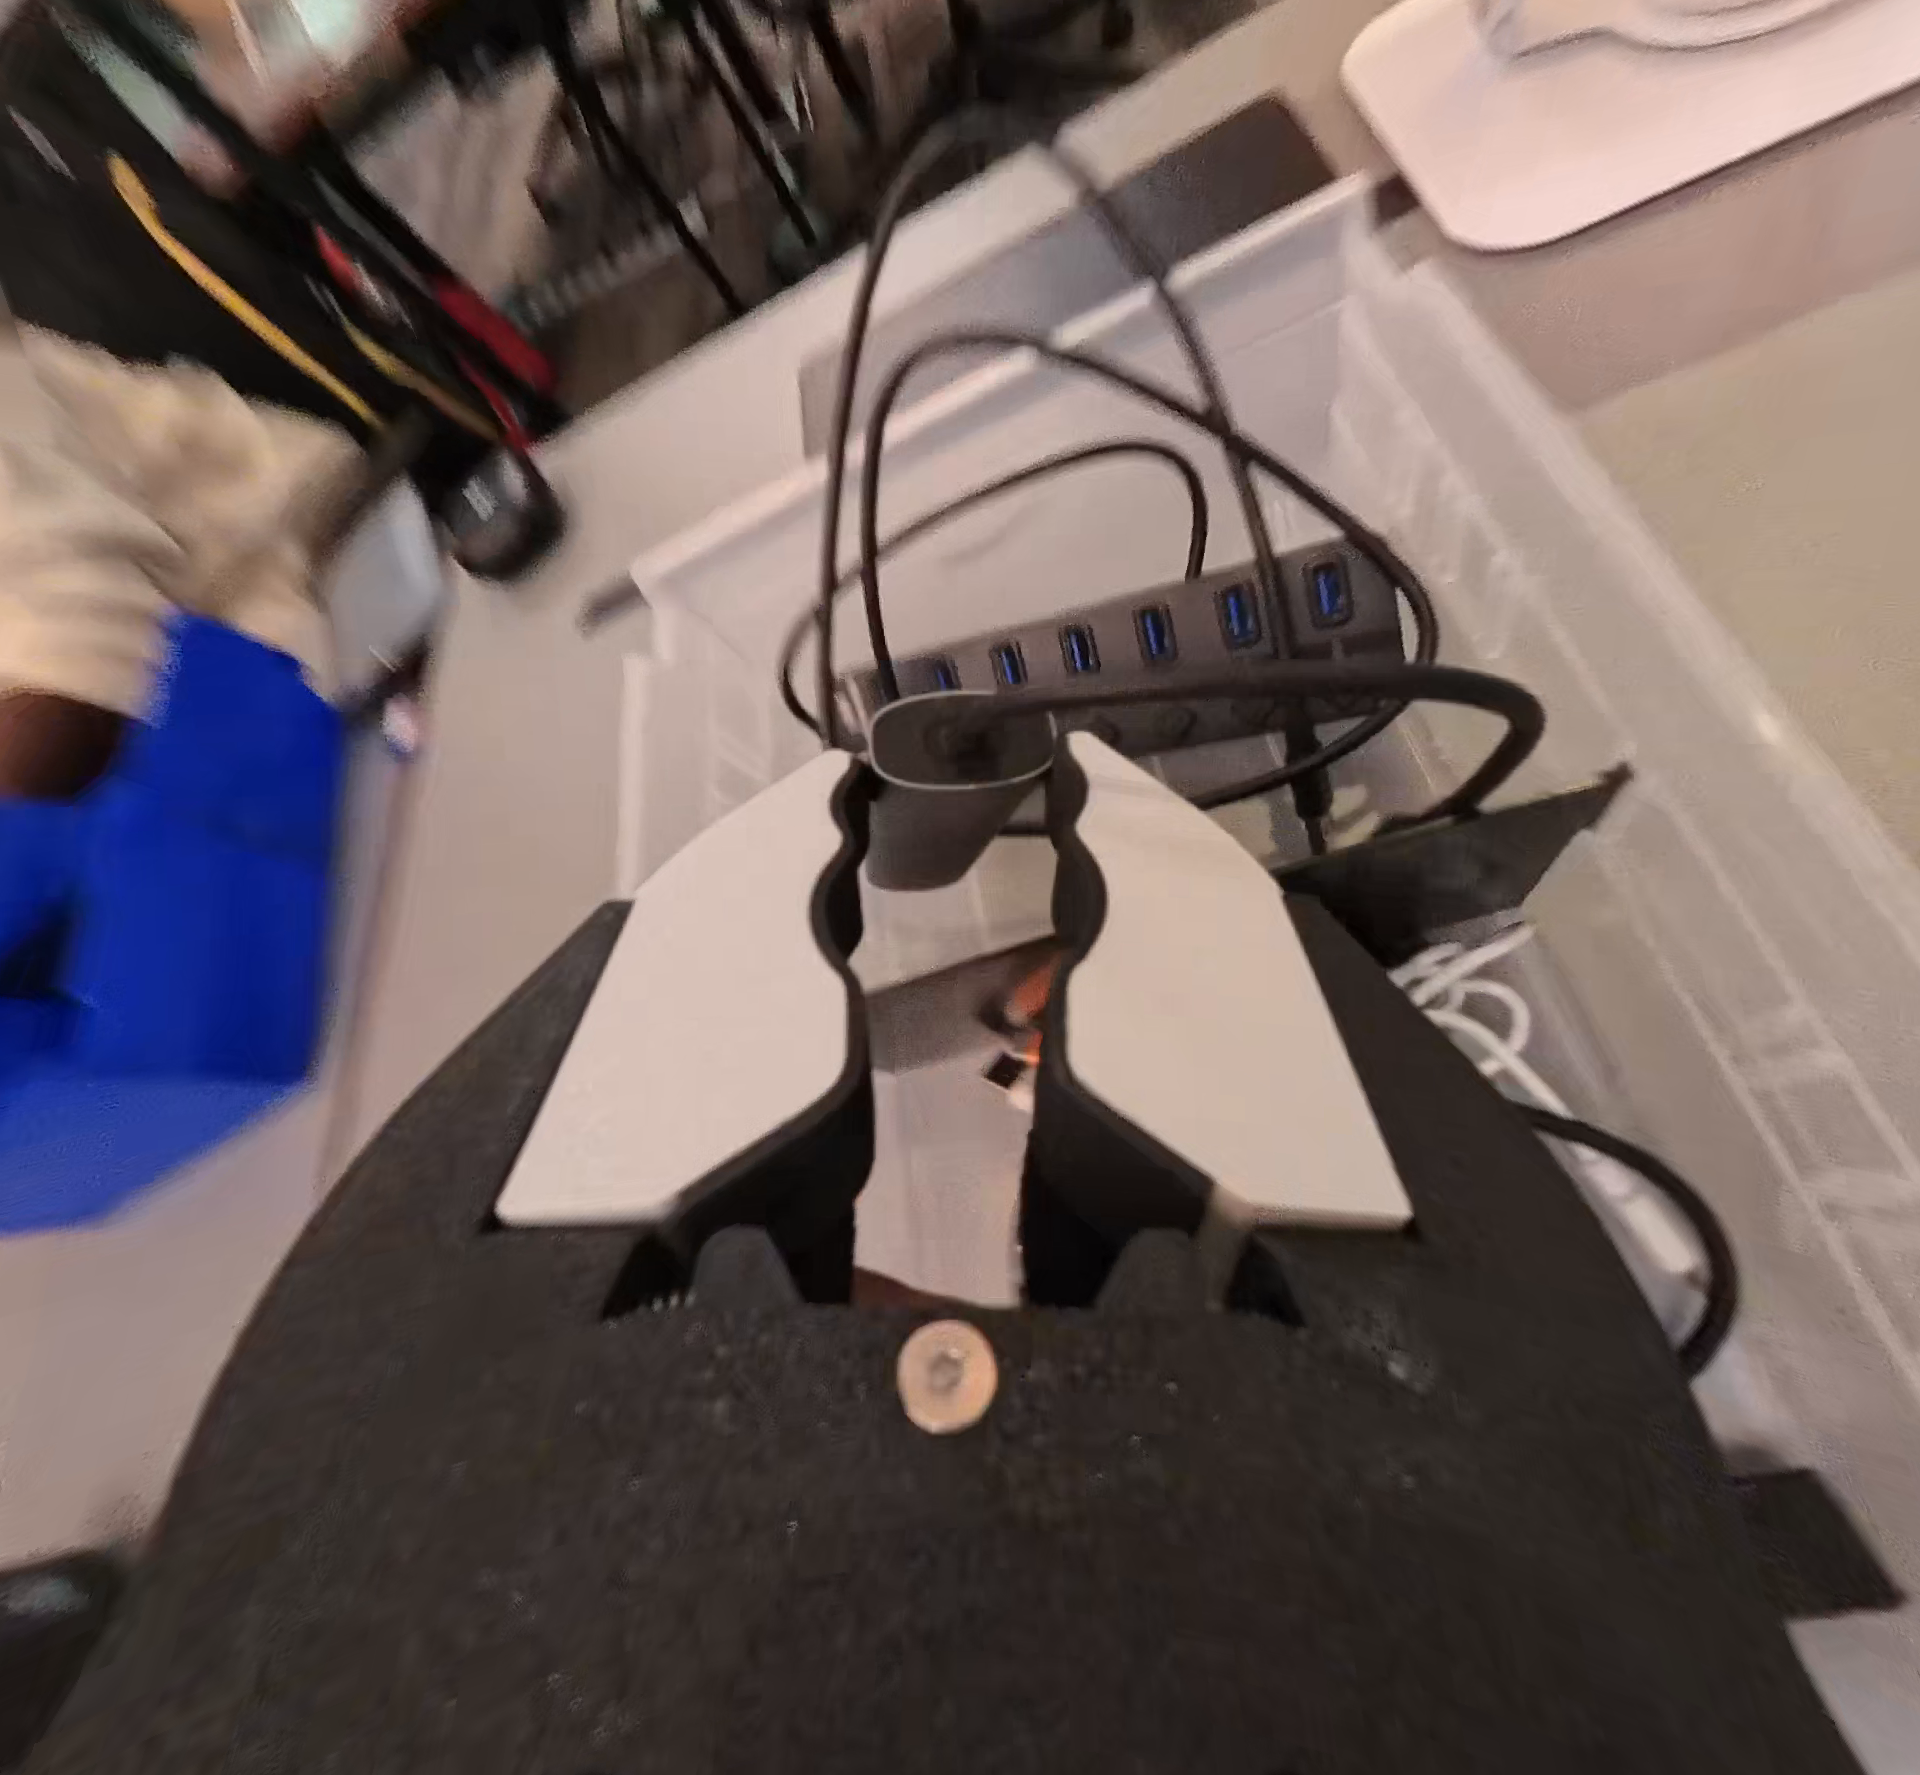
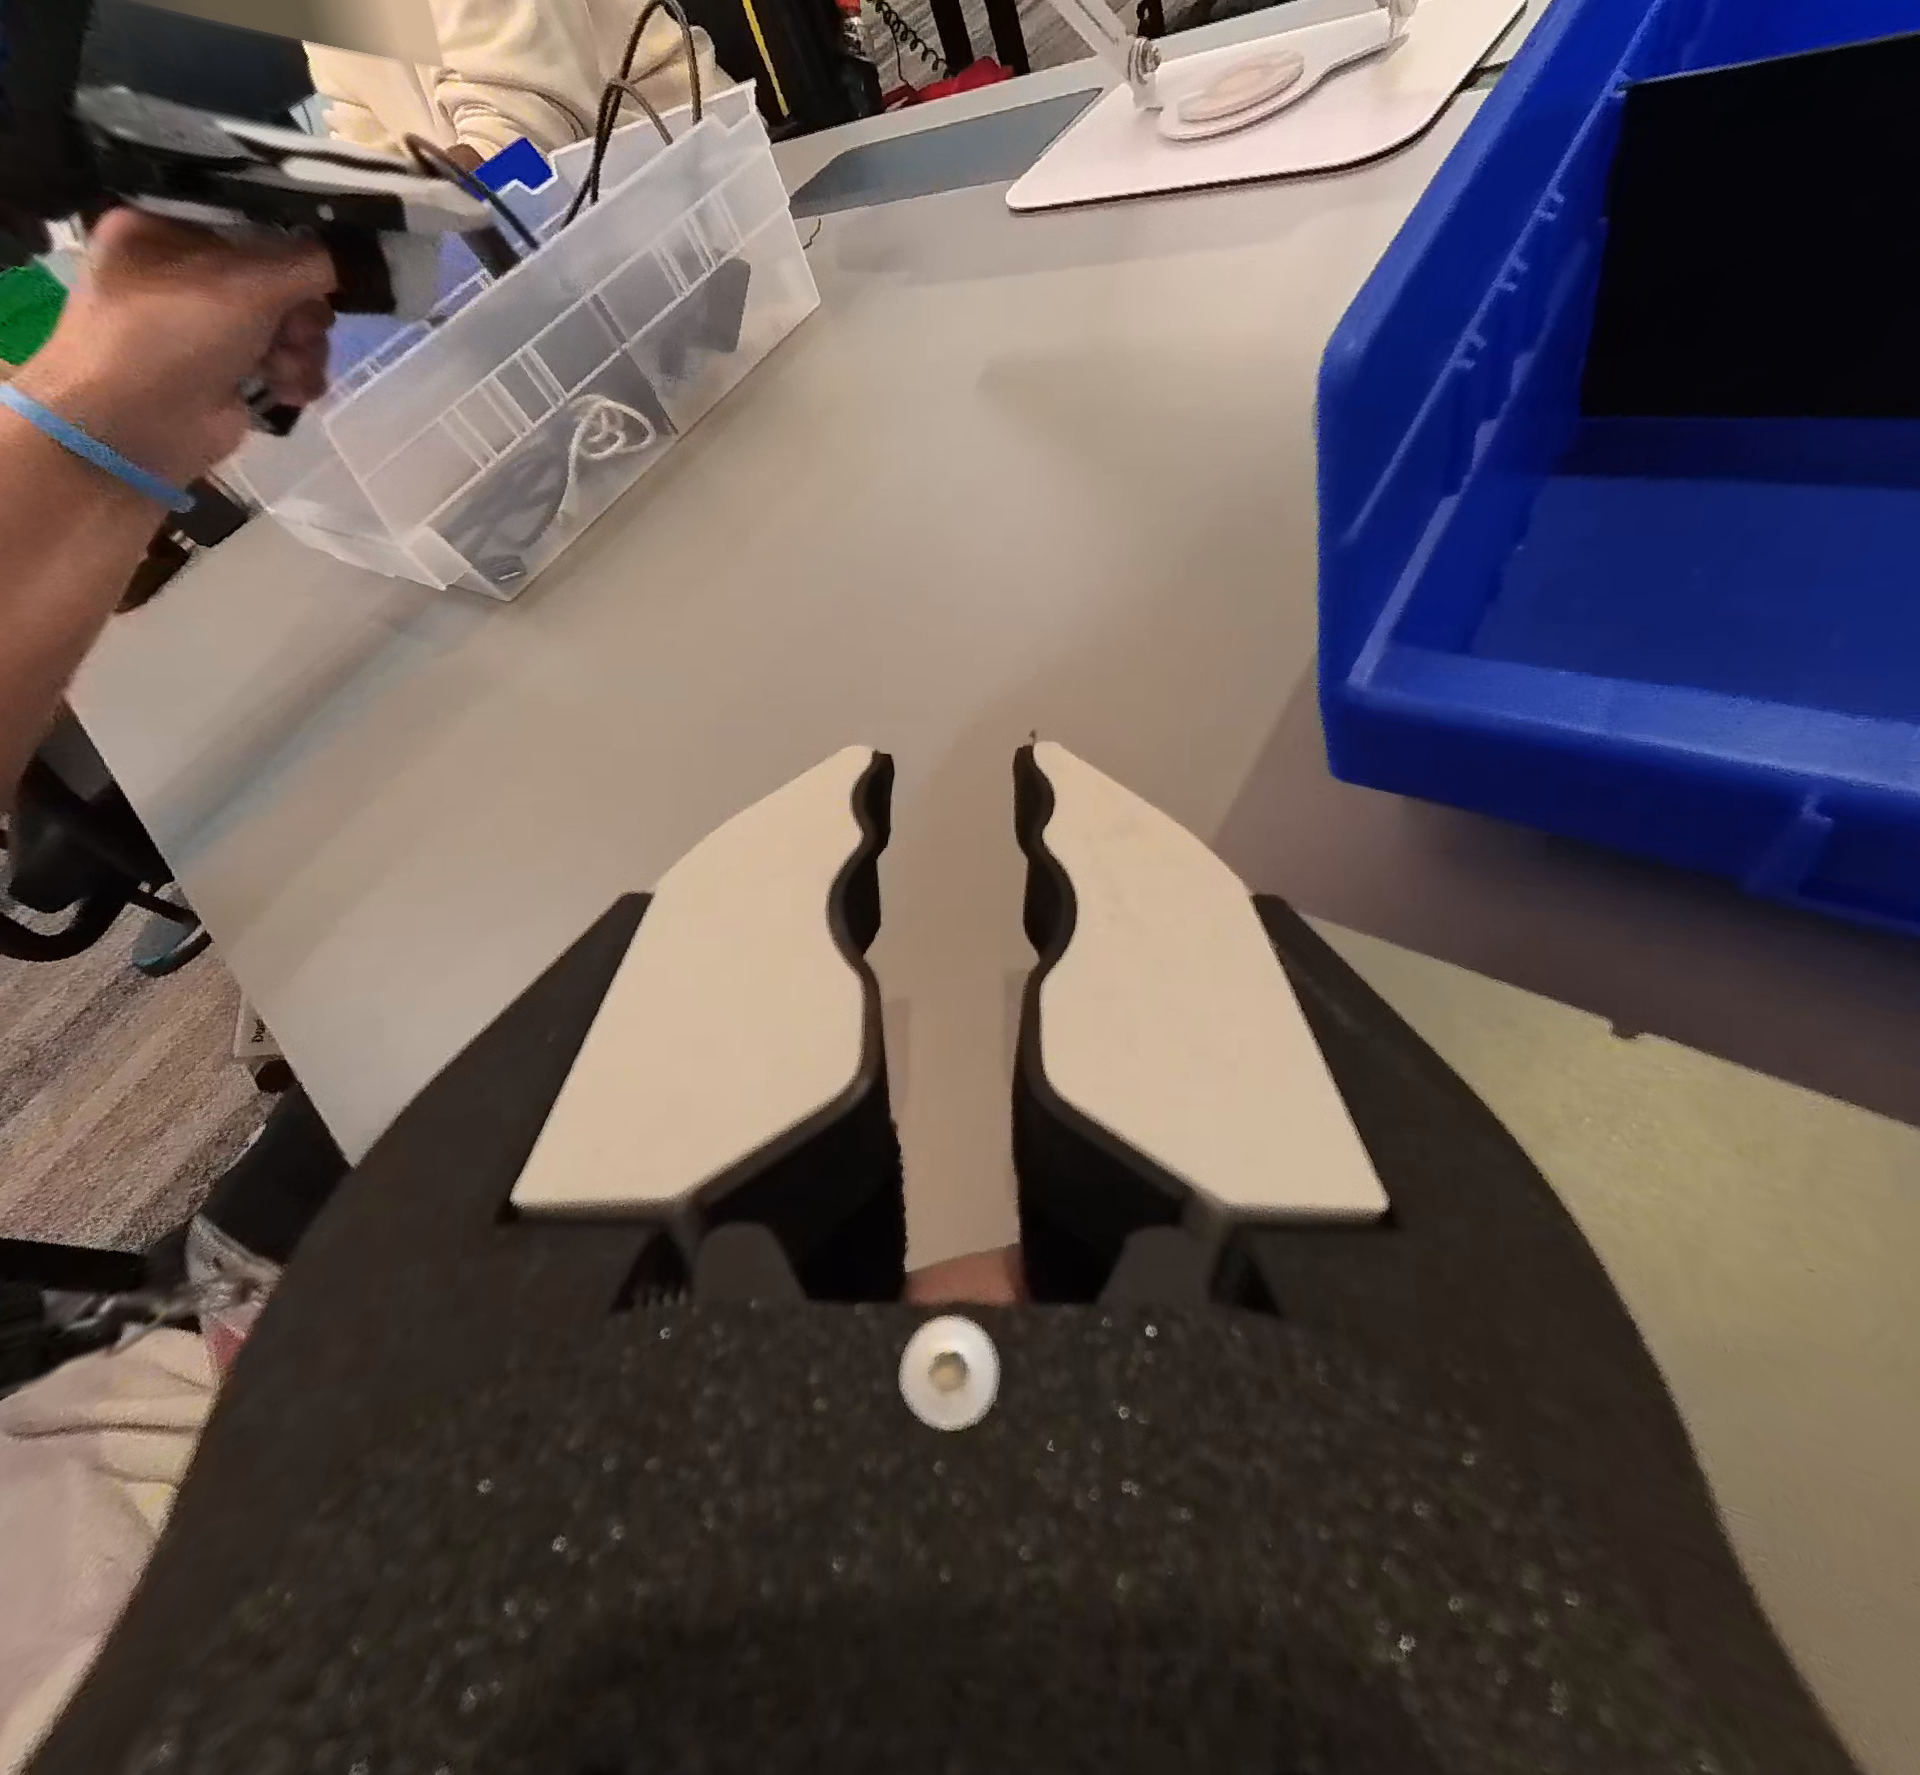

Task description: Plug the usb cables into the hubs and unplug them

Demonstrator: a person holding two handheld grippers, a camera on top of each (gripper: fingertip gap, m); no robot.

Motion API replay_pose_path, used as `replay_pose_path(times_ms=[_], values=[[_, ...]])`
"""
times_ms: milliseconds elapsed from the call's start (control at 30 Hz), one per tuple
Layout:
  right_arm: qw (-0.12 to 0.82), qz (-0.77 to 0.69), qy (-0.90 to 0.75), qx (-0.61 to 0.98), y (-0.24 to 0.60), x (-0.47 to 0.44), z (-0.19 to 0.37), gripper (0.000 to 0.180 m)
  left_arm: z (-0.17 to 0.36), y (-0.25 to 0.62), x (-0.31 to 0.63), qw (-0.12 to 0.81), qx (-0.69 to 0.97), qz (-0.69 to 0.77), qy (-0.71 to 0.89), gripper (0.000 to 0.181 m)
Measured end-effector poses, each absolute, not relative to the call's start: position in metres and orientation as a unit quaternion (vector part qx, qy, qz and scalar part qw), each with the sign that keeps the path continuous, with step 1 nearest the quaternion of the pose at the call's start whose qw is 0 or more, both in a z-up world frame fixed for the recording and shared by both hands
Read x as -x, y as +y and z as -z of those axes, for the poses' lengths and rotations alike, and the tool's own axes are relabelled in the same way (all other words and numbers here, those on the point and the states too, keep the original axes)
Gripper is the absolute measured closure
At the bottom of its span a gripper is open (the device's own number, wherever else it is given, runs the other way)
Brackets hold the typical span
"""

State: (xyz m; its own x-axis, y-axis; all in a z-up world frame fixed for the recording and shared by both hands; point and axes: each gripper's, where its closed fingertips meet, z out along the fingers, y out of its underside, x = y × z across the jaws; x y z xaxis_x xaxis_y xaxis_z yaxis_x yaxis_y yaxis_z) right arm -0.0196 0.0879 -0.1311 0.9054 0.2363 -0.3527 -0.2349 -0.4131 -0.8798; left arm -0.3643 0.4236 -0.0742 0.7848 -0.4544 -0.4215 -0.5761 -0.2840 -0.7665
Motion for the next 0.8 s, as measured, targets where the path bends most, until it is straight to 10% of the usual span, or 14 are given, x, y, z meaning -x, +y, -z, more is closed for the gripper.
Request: replay_pose_path(times_ms=[367, 800], values=[[0.561, -0.290, -0.109, 0.768, 0.113, 0.073, 0.080, 0.152, -0.051, 0.282, 0.241, 0.666, 0.465, -0.085, 0.577, 0.149], [0.491, -0.632, -0.249, 0.546, 0.148, 0.107, -0.045, 0.097, -0.064, 0.093, 0.151, 0.654, 0.223, 0.155, 0.706, 0.149]])
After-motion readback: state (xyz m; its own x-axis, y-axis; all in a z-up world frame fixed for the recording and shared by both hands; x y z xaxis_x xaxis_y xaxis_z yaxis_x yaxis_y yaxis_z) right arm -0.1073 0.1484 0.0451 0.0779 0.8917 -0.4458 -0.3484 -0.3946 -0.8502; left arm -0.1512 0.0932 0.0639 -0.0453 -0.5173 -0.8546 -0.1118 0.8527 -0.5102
